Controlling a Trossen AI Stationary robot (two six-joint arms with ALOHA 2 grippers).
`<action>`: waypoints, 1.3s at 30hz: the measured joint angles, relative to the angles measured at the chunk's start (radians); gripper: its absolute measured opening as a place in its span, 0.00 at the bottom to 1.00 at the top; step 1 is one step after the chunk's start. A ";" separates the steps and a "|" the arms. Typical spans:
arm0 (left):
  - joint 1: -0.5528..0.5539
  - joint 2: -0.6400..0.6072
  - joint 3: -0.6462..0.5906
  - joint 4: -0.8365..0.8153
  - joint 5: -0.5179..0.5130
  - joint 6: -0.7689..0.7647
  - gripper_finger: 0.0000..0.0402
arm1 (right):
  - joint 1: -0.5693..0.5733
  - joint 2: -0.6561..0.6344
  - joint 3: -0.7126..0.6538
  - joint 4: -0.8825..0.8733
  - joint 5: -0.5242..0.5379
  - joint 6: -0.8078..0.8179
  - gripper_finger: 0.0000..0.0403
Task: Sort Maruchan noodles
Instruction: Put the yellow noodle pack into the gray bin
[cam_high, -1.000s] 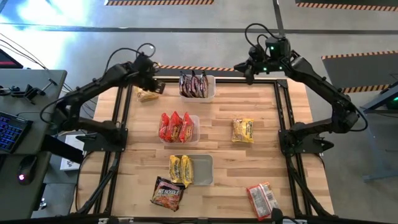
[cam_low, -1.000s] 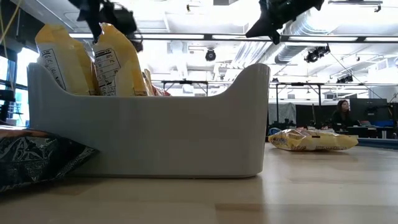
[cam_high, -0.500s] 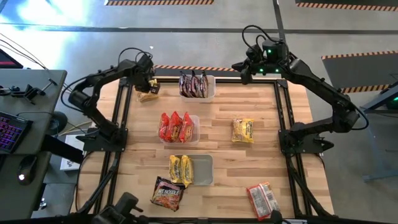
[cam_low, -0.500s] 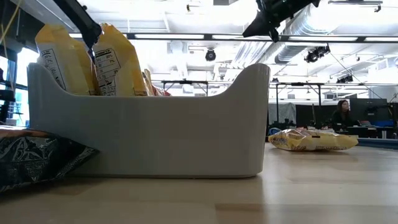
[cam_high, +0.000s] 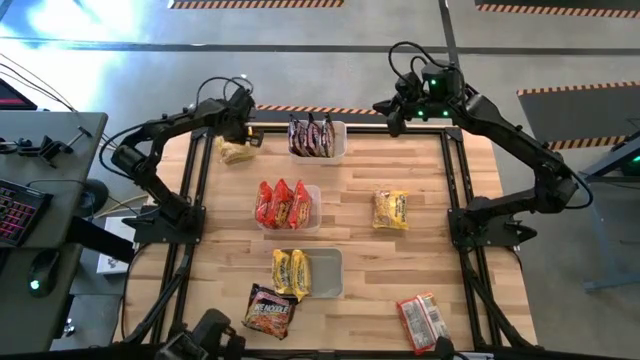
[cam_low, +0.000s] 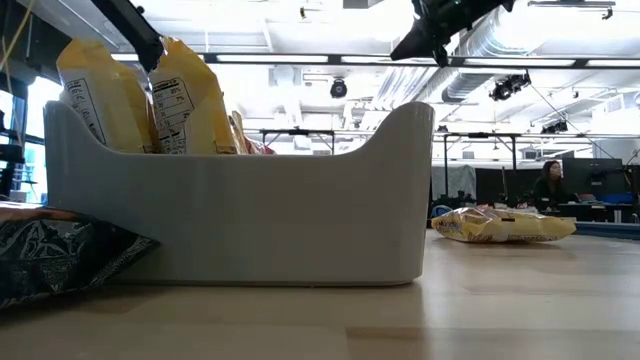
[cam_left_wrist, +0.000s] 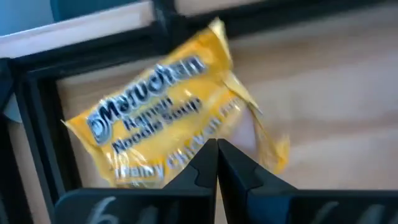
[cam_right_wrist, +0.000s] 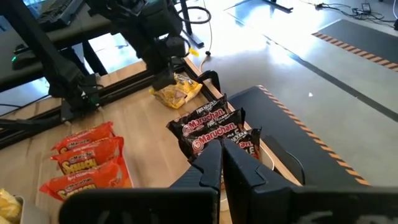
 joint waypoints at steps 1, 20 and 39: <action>0.012 0.006 0.000 0.010 0.004 -0.014 0.00 | 0.000 0.000 0.000 0.000 0.000 -0.004 0.00; -0.069 0.004 0.000 -0.129 0.272 -0.021 0.00 | 0.000 0.000 0.000 -0.002 -0.002 -0.007 0.00; 0.189 0.083 0.111 -0.221 0.405 0.441 0.38 | 0.000 0.000 0.000 -0.001 -0.061 -0.007 0.00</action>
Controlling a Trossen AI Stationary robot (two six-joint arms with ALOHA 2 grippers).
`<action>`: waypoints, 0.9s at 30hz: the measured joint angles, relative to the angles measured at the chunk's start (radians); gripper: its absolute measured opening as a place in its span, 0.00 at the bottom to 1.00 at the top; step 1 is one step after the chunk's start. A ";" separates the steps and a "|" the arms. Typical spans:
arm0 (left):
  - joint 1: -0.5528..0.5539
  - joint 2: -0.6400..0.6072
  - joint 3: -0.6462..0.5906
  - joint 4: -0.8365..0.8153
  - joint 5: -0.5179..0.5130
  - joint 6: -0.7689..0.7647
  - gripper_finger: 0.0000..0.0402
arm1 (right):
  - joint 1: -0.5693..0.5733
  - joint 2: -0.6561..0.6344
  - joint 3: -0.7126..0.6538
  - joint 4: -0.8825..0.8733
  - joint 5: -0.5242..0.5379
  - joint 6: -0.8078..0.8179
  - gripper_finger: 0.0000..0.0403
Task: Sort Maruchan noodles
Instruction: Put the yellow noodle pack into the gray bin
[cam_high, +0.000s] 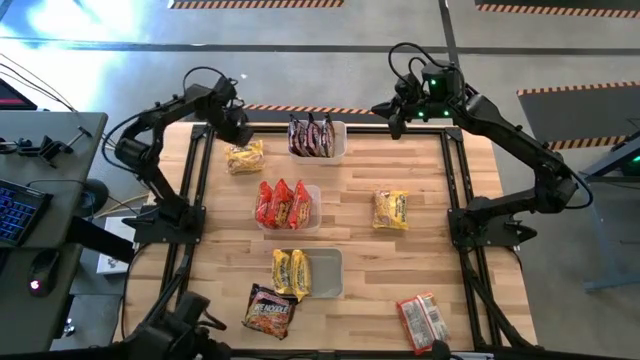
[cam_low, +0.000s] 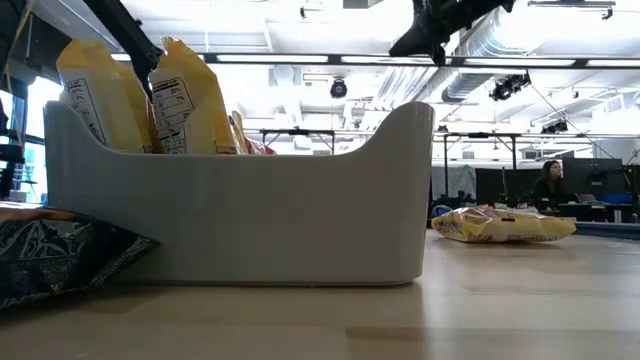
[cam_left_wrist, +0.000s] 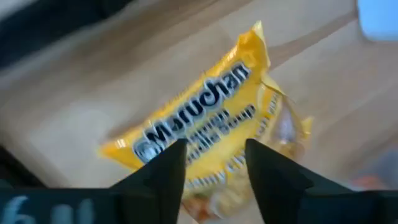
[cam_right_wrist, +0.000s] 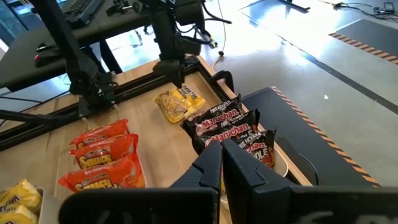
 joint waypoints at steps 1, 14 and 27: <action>-0.004 0.014 0.008 0.005 -0.009 0.032 0.41 | 0.000 0.000 0.000 0.000 -0.001 0.000 0.00; -0.033 0.213 0.129 0.057 -0.035 0.189 0.55 | 0.000 0.000 0.000 0.000 -0.002 0.008 0.00; -0.078 0.273 0.138 0.019 0.021 0.341 0.20 | 0.000 0.000 0.000 0.000 -0.002 0.010 0.00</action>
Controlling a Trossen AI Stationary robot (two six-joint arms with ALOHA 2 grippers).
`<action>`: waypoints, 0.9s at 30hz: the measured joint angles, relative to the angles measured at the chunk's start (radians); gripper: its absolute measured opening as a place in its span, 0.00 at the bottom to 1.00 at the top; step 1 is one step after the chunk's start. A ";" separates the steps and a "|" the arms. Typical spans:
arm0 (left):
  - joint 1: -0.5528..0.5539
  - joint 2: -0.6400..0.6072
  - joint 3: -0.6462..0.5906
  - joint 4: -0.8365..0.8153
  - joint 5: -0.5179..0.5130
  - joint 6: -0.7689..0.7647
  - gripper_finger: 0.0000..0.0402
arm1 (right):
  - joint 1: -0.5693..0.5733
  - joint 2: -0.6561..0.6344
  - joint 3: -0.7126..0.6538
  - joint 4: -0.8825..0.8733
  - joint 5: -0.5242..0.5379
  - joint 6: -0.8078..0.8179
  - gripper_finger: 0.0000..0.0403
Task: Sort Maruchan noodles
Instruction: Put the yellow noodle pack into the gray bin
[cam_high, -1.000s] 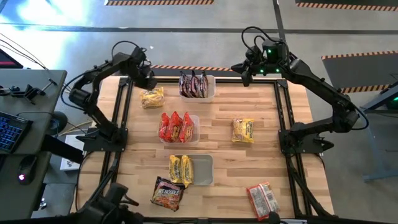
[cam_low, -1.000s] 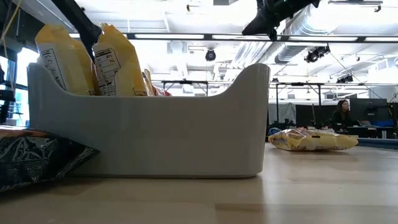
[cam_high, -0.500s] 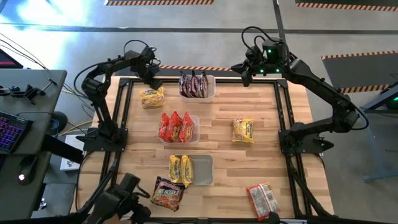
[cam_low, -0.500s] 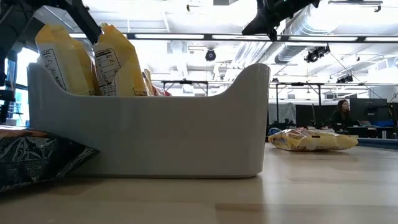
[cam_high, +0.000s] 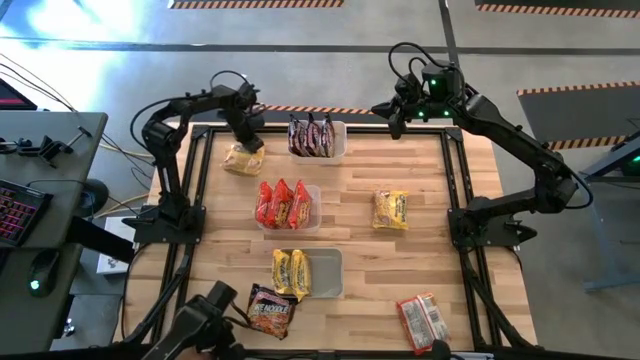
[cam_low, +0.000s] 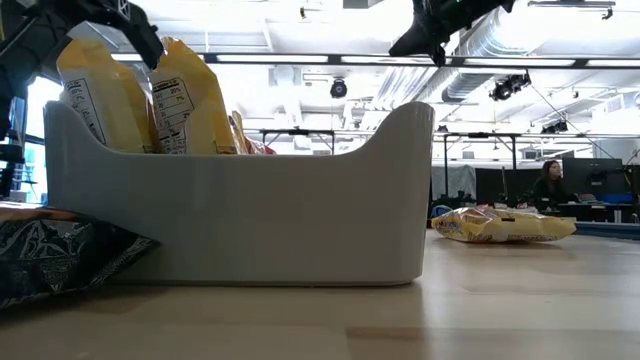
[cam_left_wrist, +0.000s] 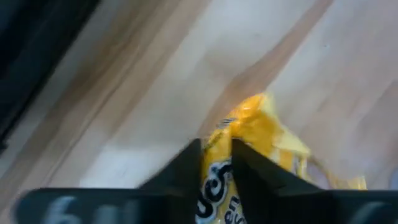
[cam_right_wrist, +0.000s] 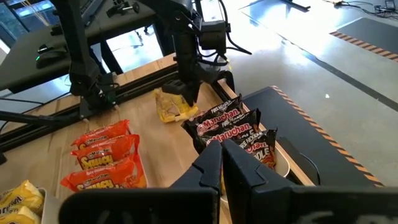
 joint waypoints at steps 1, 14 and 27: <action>-0.004 0.000 0.000 -0.006 0.000 0.011 0.14 | 0.000 0.000 0.000 0.000 0.000 0.000 0.00; -0.001 -0.147 0.000 -0.035 0.095 -0.042 0.00 | 0.000 0.000 0.000 -0.007 0.000 -0.009 0.00; -0.004 -0.419 0.000 -0.033 0.227 -0.177 0.00 | 0.110 0.143 0.000 0.060 -0.117 0.101 0.09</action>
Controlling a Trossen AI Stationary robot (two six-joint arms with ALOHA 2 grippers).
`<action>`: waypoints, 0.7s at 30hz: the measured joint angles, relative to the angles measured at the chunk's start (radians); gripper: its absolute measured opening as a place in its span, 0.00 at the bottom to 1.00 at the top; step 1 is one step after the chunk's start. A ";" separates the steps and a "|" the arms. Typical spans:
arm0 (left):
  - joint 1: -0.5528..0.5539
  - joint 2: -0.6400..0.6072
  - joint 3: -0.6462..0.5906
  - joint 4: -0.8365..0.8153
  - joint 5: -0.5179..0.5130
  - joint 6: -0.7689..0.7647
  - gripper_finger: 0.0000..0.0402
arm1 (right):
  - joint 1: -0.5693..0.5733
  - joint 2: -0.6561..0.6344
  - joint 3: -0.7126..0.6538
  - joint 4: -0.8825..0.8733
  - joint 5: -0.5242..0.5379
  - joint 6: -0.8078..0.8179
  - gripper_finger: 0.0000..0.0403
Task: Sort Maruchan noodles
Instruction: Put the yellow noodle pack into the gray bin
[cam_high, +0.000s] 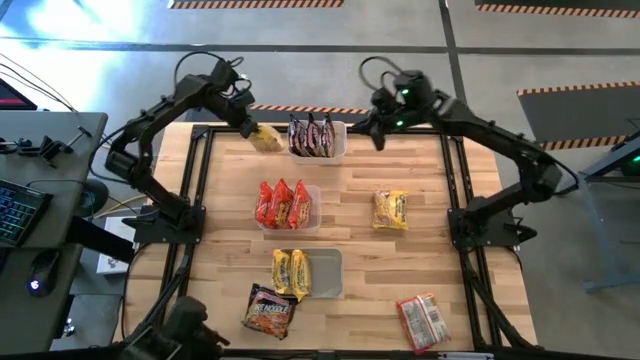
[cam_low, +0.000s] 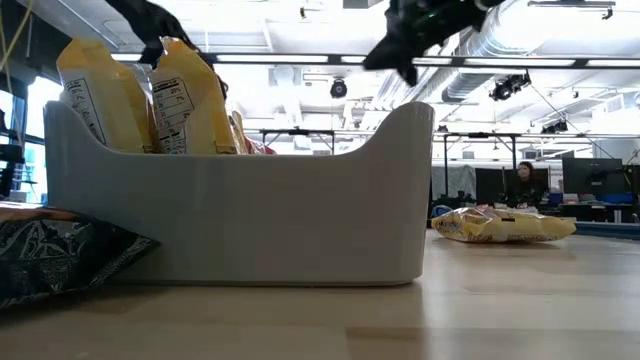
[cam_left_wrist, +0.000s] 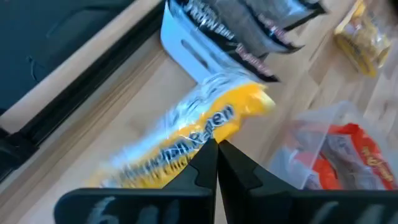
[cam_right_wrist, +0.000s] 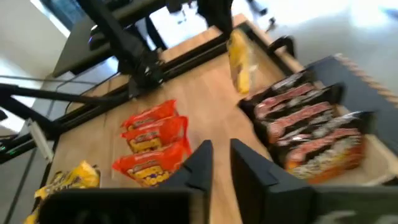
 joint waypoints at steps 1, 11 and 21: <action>0.000 -0.015 0.000 0.000 0.000 -0.004 0.00 | 0.016 0.019 0.000 0.015 0.001 0.007 0.12; -0.030 -0.119 0.000 0.011 0.035 -0.078 0.00 | 0.124 0.175 0.000 0.302 0.000 0.156 0.47; -0.090 -0.203 0.000 0.084 0.064 -0.194 0.00 | 0.149 0.320 0.000 0.546 0.006 0.256 0.66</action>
